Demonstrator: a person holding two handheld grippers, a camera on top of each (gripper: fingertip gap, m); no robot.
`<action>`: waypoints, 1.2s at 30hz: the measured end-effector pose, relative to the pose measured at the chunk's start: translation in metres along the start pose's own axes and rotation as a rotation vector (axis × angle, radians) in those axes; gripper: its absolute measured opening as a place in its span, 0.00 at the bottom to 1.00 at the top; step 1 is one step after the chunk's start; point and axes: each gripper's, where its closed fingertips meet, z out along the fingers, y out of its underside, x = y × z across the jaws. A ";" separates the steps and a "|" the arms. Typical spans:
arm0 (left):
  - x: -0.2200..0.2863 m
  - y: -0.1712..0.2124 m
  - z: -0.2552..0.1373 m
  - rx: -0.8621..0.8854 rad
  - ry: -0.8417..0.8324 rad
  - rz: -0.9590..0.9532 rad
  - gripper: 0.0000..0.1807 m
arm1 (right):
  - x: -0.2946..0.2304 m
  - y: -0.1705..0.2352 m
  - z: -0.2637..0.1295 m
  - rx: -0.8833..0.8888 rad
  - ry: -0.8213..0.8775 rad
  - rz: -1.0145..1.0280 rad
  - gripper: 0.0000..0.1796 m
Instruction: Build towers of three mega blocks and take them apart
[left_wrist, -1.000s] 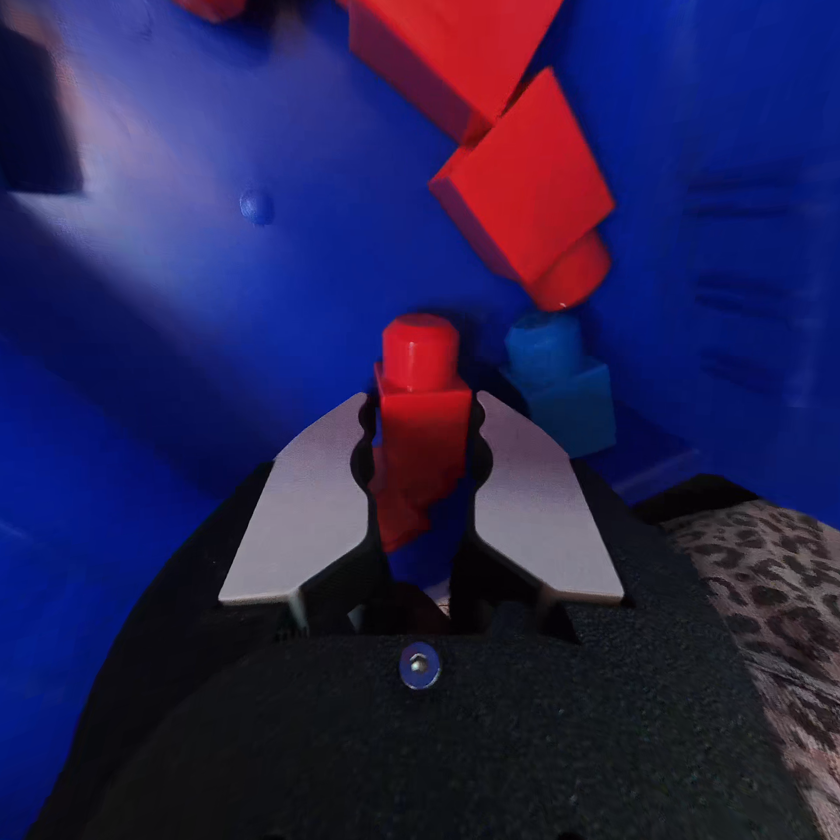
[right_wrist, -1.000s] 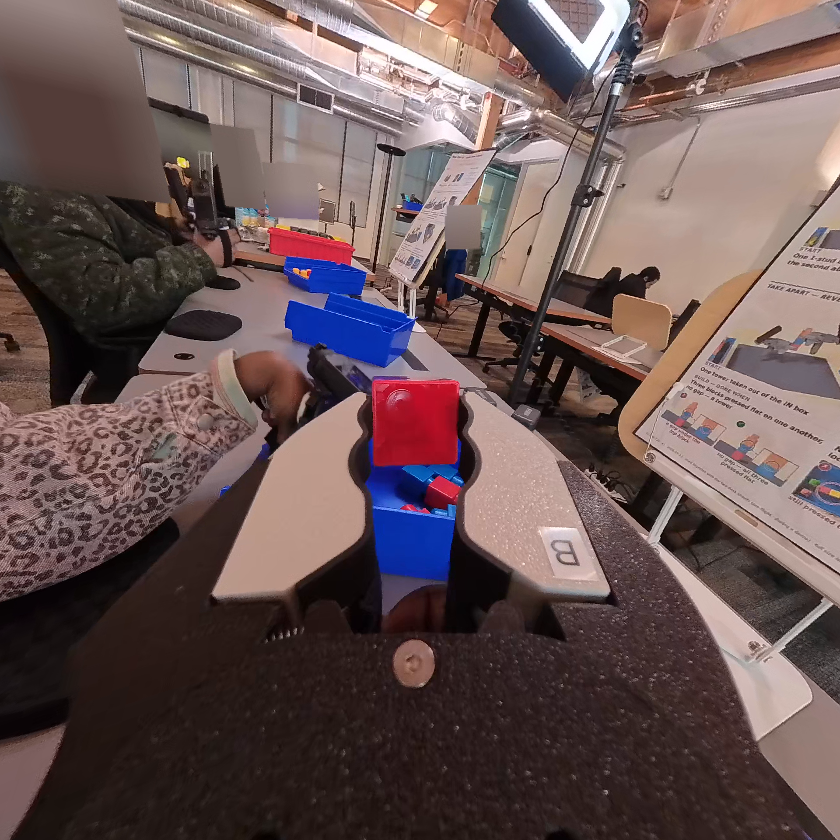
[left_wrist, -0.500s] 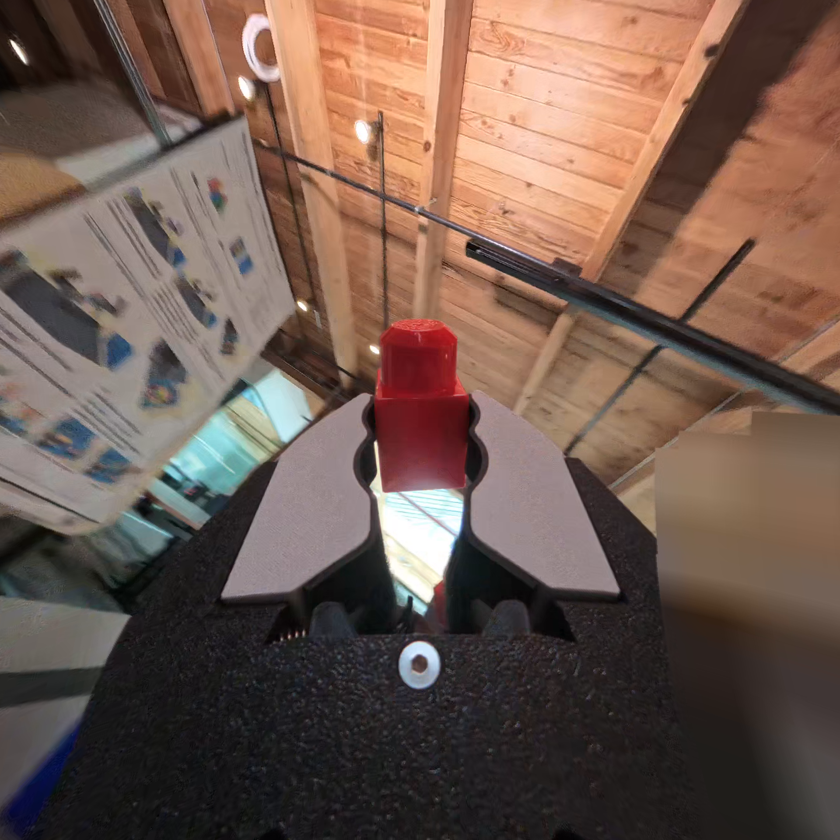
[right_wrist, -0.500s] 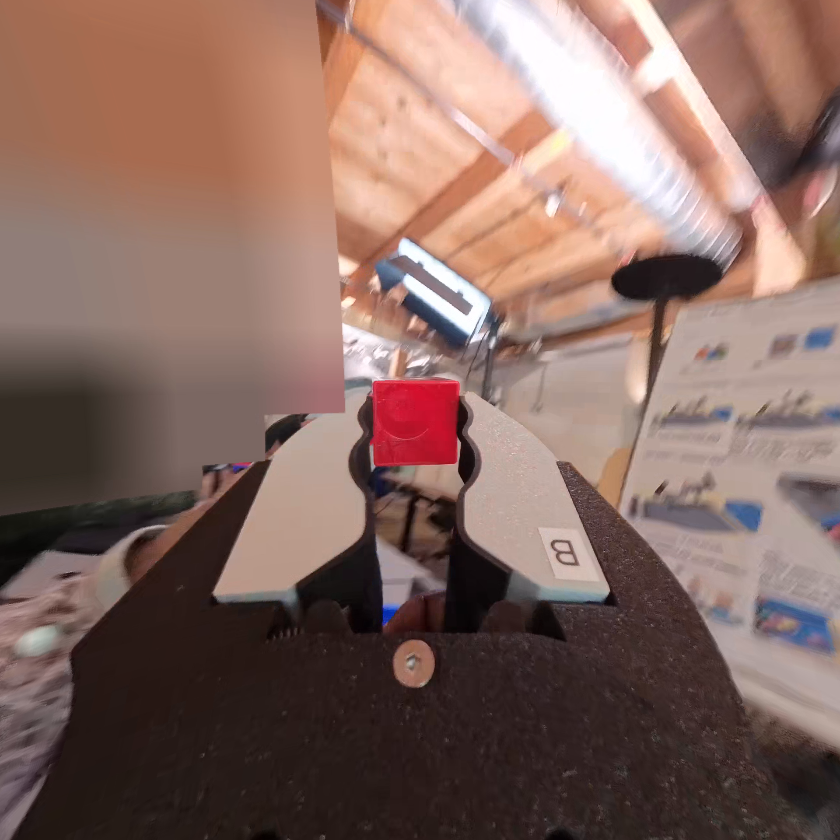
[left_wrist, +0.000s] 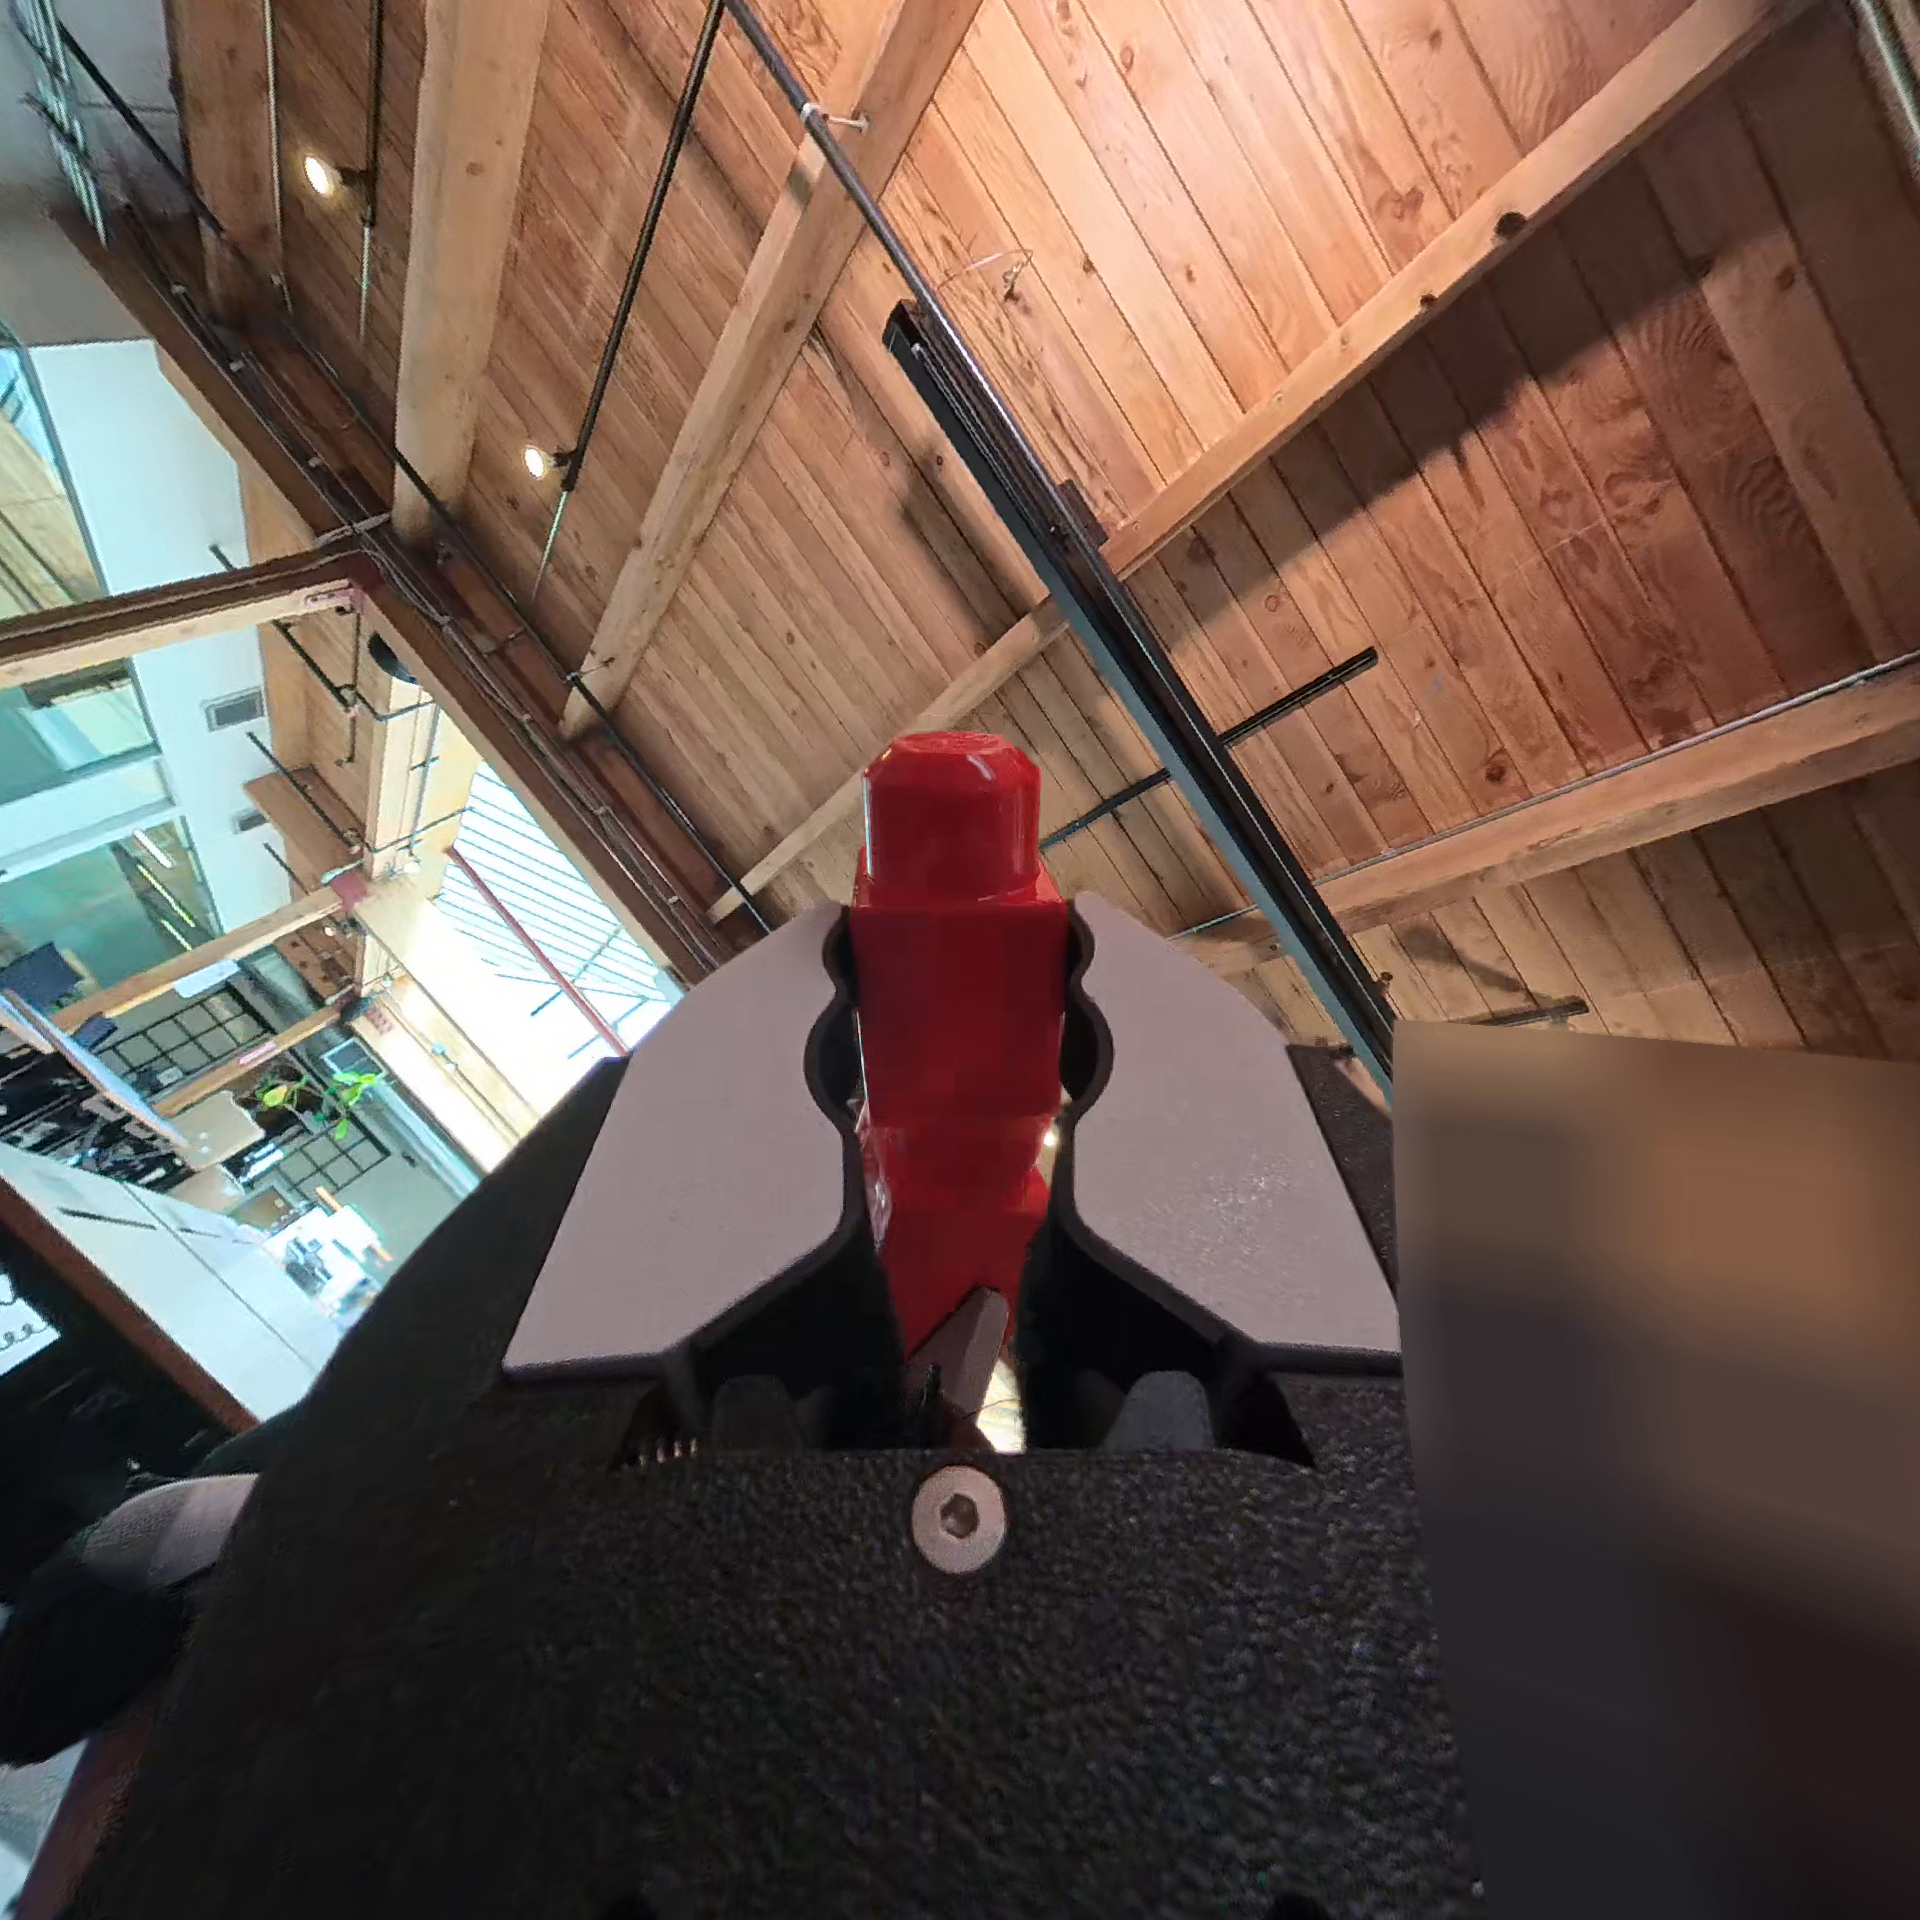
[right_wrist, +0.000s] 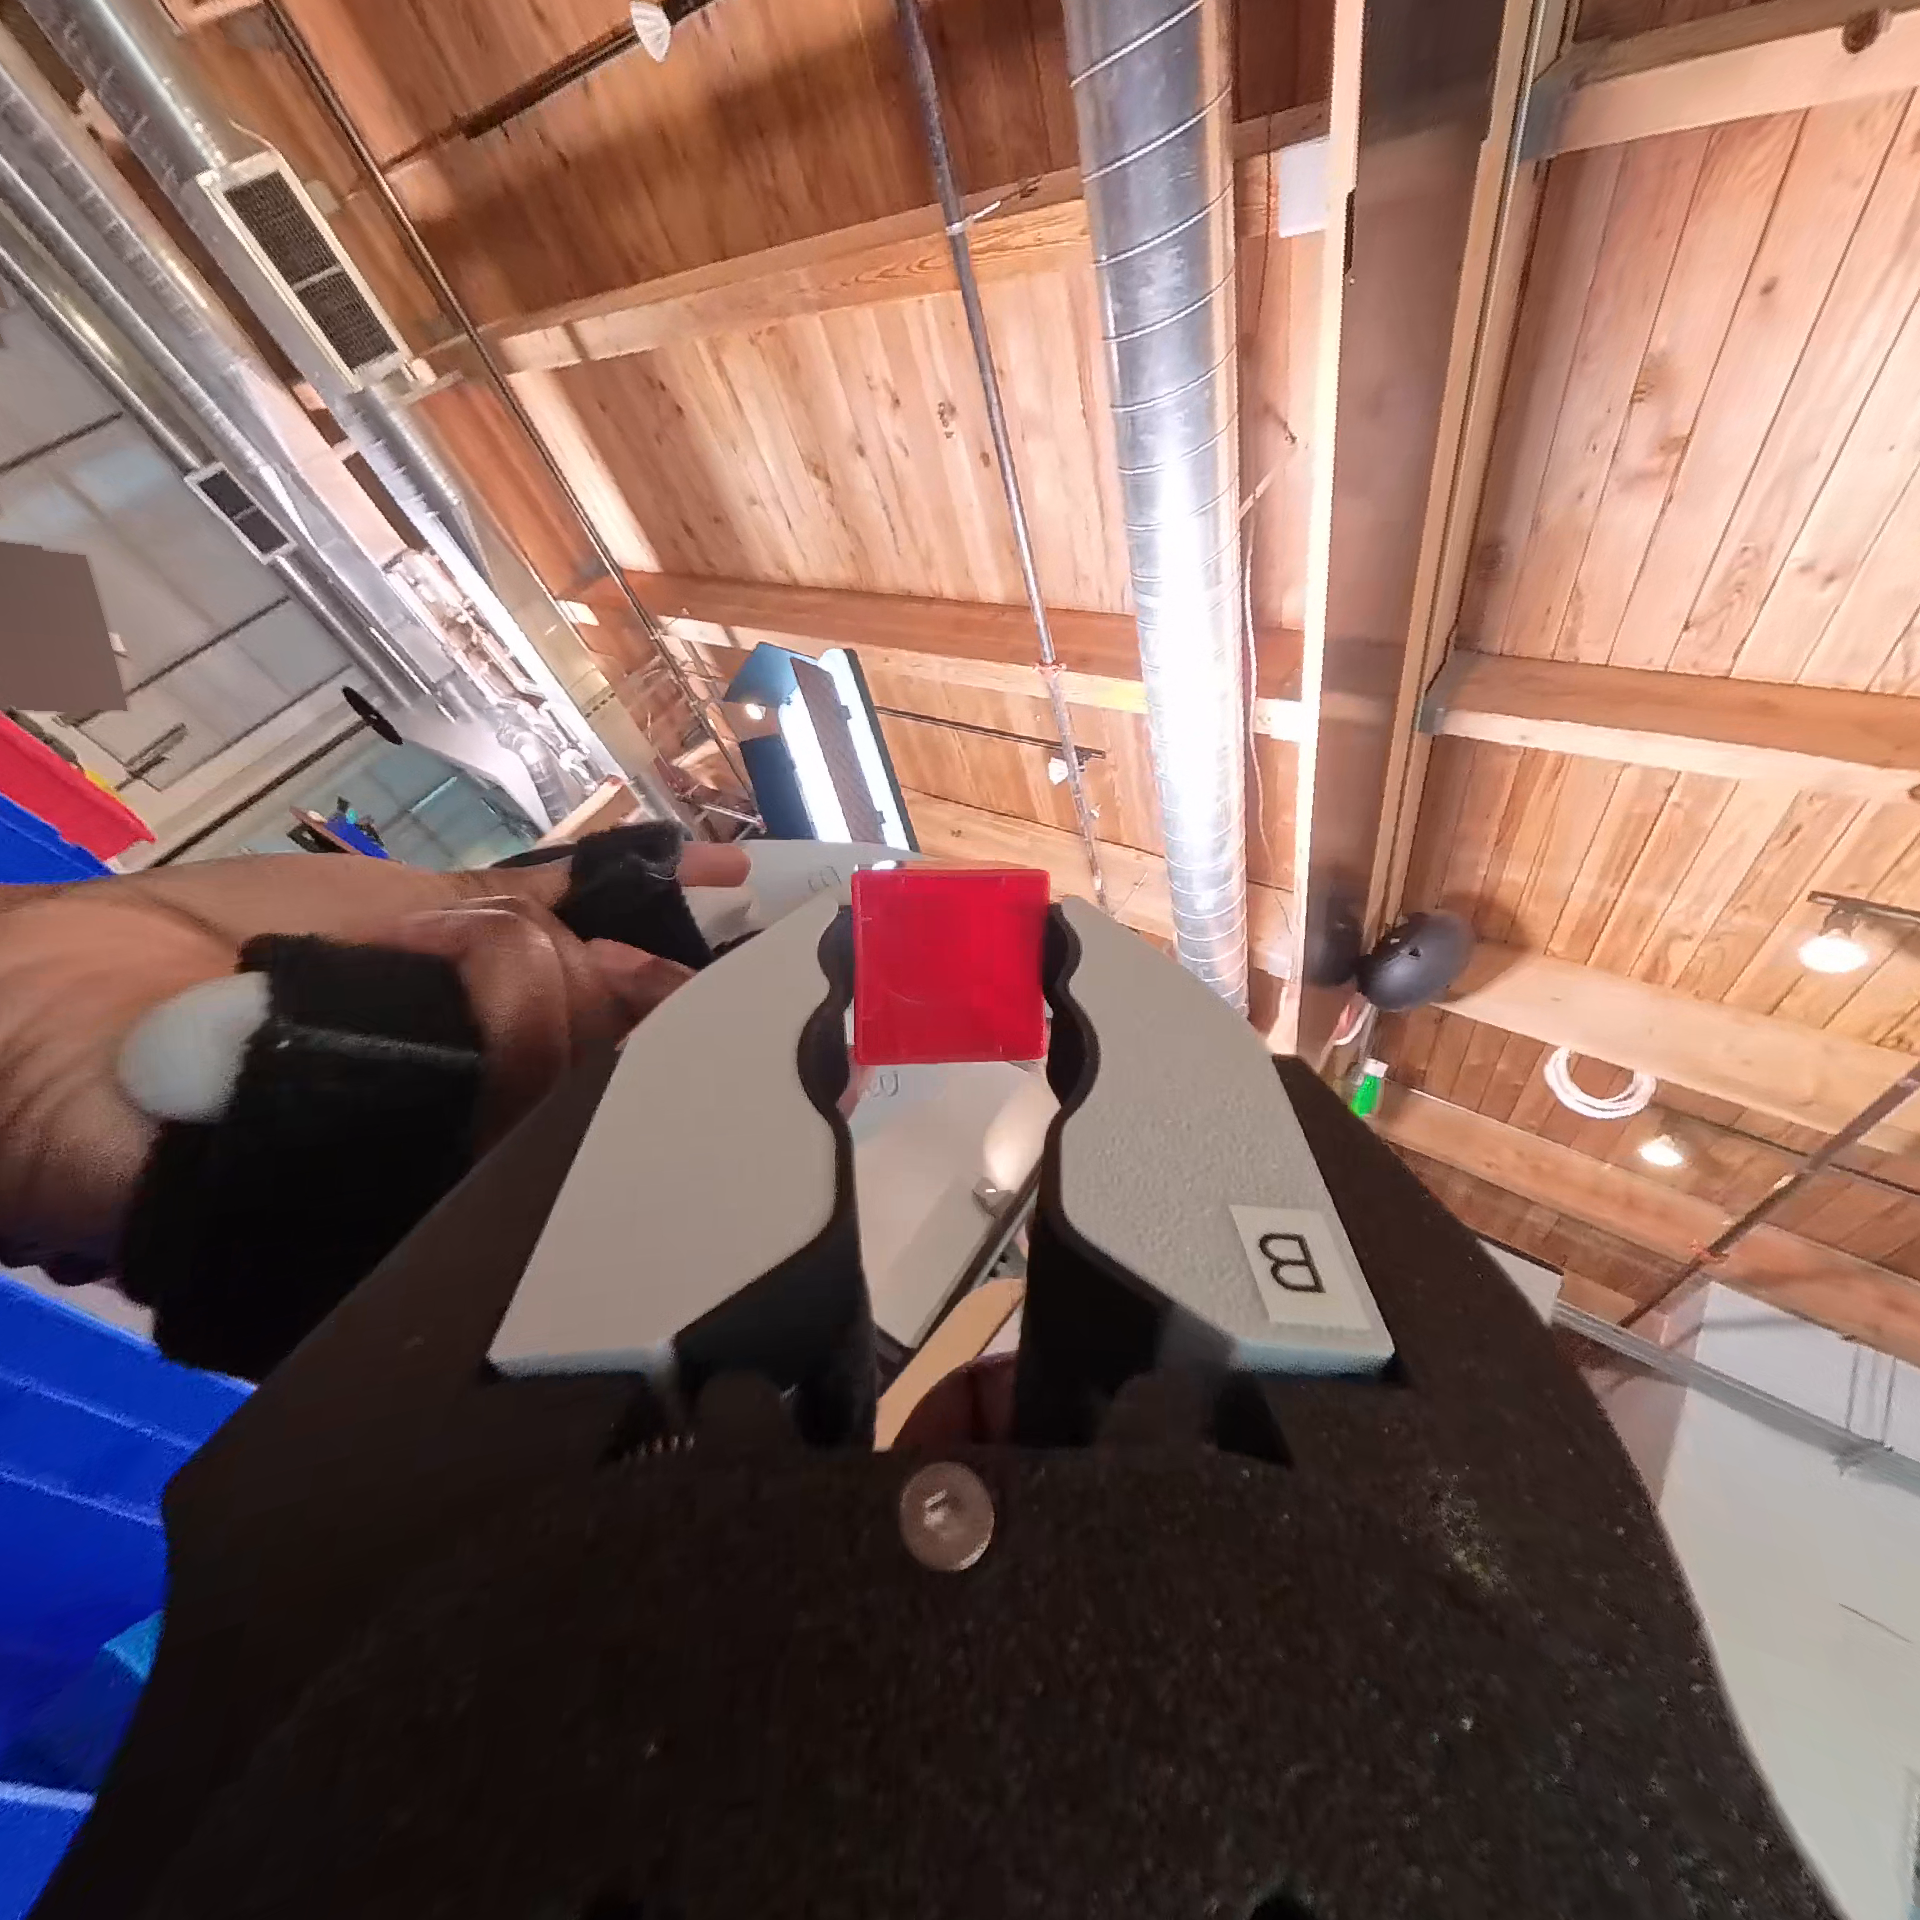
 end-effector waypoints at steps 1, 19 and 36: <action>0.000 0.003 0.001 -0.005 0.006 0.007 0.20 | 0.002 -0.002 0.000 0.010 0.014 -0.008 0.19; 0.002 0.045 0.001 -0.400 -0.110 0.375 0.19 | 0.014 0.001 -0.004 -0.016 -0.159 -0.149 0.19; 0.006 0.049 -0.001 -0.450 -0.116 0.460 0.20 | 0.014 0.003 -0.005 -0.002 -0.169 -0.024 0.19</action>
